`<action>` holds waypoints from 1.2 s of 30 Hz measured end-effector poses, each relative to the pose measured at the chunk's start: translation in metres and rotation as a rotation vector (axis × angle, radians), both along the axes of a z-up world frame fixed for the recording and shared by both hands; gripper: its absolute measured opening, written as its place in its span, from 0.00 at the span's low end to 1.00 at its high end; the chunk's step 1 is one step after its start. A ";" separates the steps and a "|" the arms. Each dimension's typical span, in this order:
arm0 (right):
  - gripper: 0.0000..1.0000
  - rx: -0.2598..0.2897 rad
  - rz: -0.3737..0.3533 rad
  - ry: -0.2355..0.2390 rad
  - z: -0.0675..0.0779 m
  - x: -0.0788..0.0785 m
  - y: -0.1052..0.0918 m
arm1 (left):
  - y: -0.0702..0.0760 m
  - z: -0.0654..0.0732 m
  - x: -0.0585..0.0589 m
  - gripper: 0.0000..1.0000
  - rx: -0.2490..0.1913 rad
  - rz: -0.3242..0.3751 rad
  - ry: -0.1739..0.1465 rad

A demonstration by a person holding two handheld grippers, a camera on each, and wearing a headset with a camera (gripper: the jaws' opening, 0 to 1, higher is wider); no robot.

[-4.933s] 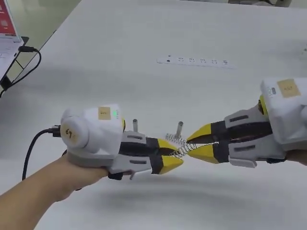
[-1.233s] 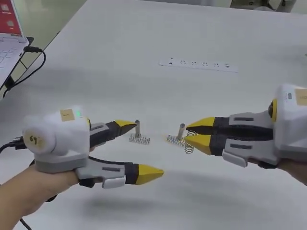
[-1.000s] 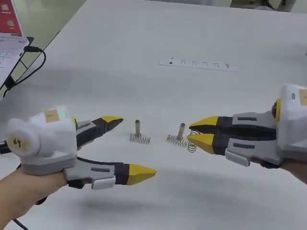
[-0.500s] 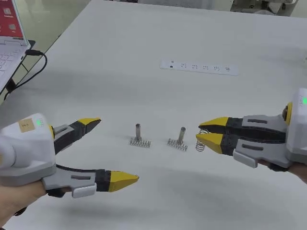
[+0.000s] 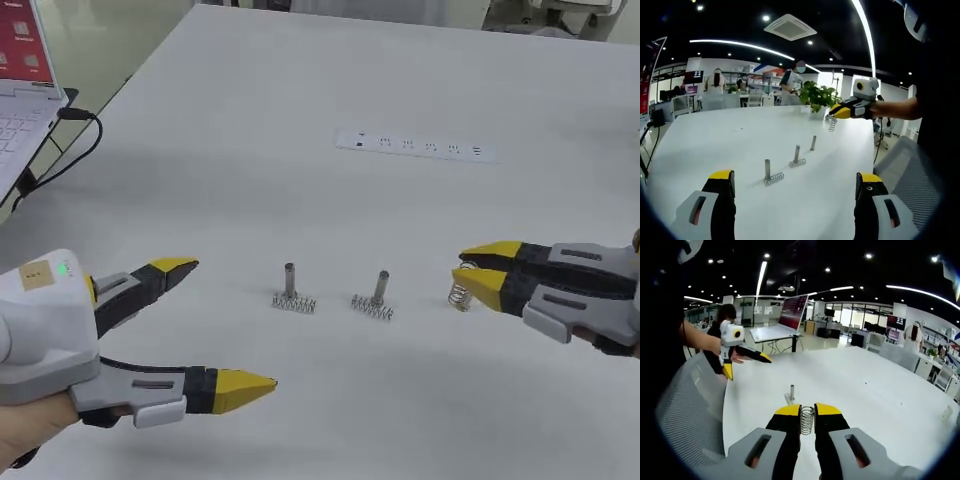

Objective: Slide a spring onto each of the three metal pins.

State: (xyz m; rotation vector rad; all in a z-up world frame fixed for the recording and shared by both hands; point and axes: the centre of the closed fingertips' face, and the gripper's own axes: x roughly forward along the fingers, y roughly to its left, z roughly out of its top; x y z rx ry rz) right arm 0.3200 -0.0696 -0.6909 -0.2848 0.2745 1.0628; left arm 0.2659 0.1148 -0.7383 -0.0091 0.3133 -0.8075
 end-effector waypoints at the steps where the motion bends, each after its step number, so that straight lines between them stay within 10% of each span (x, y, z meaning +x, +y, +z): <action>1: 0.07 -0.003 -0.016 -0.009 0.000 0.004 -0.004 | 0.000 0.000 0.000 0.98 -0.001 0.001 0.002; 36: 0.07 0.030 -0.246 0.026 -0.030 0.067 -0.042 | 0.021 -0.009 -0.009 0.98 -0.012 0.078 0.041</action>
